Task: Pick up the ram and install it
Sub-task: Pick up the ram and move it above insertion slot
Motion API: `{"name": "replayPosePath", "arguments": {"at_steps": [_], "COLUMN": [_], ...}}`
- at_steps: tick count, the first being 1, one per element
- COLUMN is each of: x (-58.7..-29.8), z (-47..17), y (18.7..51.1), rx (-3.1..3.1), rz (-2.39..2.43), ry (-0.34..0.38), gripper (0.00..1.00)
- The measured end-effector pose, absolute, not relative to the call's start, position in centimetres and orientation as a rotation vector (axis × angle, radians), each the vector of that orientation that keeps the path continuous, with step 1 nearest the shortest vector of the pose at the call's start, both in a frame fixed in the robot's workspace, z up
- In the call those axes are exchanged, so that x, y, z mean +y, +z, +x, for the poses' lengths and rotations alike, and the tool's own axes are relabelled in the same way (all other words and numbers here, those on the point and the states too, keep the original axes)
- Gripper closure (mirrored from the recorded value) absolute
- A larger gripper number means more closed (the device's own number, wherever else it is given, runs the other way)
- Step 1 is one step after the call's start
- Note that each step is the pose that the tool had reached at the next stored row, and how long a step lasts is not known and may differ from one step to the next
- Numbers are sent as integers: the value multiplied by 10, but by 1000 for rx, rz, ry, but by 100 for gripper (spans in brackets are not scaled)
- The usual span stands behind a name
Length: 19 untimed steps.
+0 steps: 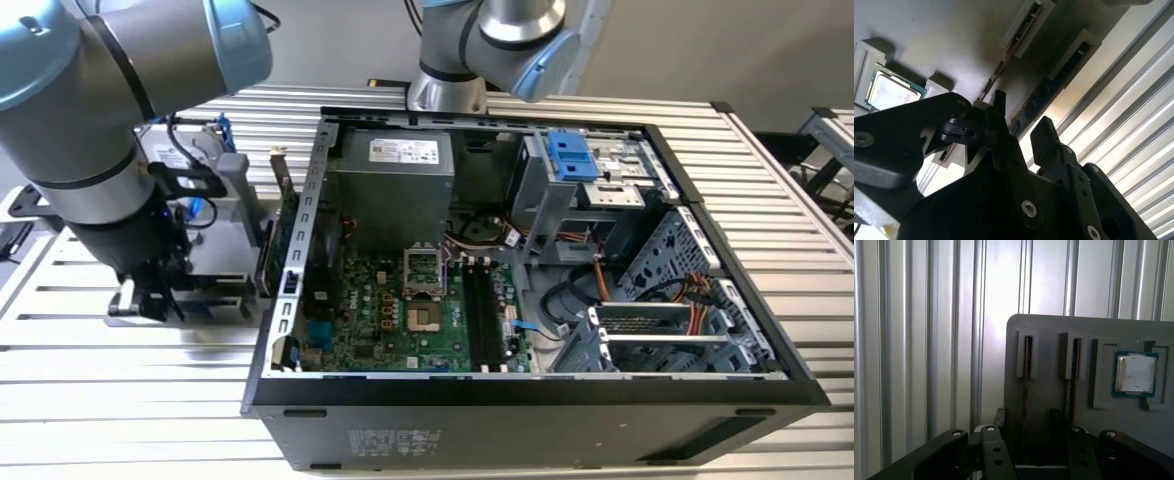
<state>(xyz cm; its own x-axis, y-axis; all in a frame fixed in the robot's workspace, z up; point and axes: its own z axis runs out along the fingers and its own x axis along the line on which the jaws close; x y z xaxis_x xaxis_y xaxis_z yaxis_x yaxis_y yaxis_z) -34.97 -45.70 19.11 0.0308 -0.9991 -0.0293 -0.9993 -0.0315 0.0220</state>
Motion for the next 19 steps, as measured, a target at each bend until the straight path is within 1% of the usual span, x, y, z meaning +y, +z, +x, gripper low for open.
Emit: {"name": "replayPosePath", "arguments": {"at_steps": [19], "x": [-461], "z": [-350], "y": [192], "rx": [2178], "rz": [-2251], "ry": [64], "gripper": [0]}}
